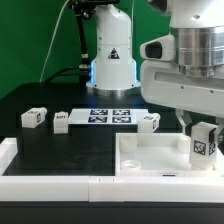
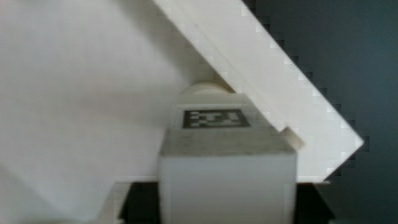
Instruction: Assemble one leg
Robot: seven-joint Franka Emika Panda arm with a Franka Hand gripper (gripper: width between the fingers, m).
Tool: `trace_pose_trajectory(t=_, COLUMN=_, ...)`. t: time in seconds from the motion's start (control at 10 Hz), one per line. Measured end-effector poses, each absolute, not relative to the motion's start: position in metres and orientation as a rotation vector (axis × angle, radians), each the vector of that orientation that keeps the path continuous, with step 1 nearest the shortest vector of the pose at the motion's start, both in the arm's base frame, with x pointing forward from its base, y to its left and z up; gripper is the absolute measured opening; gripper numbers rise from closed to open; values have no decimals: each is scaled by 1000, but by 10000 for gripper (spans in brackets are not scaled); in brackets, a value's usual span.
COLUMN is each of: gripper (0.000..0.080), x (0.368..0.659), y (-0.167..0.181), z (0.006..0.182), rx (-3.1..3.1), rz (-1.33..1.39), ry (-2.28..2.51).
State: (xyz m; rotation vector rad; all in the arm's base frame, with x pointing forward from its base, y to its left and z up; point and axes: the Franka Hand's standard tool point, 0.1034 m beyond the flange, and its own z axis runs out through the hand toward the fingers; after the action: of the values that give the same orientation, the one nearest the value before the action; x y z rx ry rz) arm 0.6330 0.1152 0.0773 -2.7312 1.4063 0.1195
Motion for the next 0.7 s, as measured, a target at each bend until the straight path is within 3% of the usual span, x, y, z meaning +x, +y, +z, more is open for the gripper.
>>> trace_pose_trajectory(t=0.3, gripper=293, x=634, y=115, z=77, rx=-2517, rz=144, ry=1752)
trace_pose_trajectory(t=0.5, gripper=293, x=633, y=115, z=76, rx=-2543, rz=144, ry=1714)
trace_pose_trajectory(t=0.6, gripper=474, x=633, y=115, z=76, rx=-2596, rz=140, ry=1627)
trace_pose_trajectory(t=0.7, gripper=589, x=633, y=118, z=76, rx=-2602, rz=141, ry=1616)
